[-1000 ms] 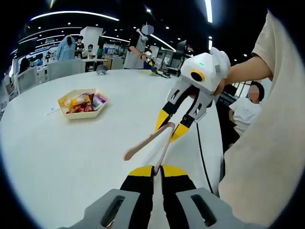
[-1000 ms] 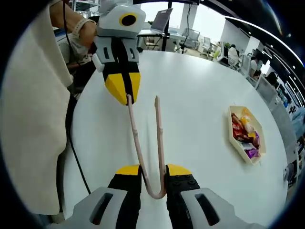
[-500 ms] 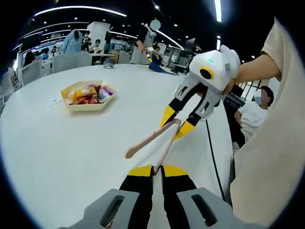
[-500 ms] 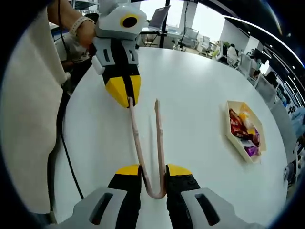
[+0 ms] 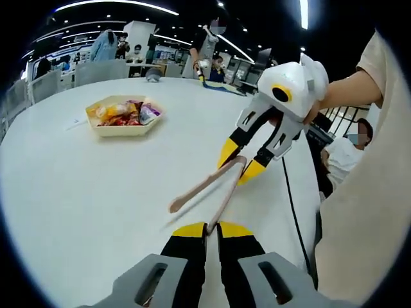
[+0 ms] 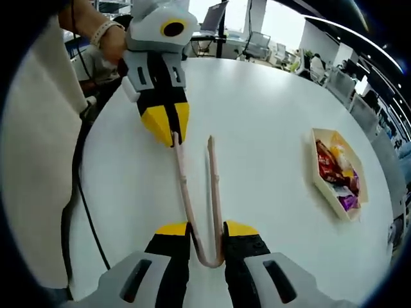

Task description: Place the target food into the container with the food tongs after gripping and lifting it, then release it inside without dropping or visibly crushing the food.

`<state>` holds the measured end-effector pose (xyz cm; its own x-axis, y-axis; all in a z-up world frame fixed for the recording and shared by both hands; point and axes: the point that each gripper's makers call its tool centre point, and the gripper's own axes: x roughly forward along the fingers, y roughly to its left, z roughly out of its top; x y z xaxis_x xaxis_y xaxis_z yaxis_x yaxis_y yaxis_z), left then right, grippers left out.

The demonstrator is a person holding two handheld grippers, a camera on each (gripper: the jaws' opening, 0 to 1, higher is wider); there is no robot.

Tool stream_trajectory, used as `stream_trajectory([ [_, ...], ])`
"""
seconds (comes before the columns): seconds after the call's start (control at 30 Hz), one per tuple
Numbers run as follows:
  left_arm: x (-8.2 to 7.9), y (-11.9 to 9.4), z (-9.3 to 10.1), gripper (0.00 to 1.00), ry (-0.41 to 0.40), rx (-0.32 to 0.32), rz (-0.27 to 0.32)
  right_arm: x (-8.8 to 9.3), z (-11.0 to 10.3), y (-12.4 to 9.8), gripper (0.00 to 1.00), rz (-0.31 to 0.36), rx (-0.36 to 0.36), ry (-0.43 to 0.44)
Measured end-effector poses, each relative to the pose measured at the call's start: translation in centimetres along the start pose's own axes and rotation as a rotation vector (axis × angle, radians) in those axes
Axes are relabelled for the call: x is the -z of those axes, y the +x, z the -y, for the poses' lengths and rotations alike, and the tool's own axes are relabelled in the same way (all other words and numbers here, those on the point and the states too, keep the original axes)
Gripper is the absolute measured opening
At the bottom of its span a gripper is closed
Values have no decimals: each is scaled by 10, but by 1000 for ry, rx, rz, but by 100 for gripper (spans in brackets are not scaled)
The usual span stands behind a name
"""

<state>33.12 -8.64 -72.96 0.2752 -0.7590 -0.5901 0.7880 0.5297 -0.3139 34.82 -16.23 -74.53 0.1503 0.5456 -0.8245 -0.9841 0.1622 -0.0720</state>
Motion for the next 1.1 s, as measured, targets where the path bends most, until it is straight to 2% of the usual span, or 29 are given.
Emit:
stream_trajectory([
  [0.27, 7, 6, -7, 4, -31, 0, -8, 0, 4, 5, 19, -7, -6, -5],
  [0.93, 14, 12, -11, 3, -19, 6, -23, 6, 7, 15, 20, -40, -1, -20],
  [1.1, 14, 12, -11, 4, -22, 5, -22, 7, 7, 16, 20, -43, -2, 0],
])
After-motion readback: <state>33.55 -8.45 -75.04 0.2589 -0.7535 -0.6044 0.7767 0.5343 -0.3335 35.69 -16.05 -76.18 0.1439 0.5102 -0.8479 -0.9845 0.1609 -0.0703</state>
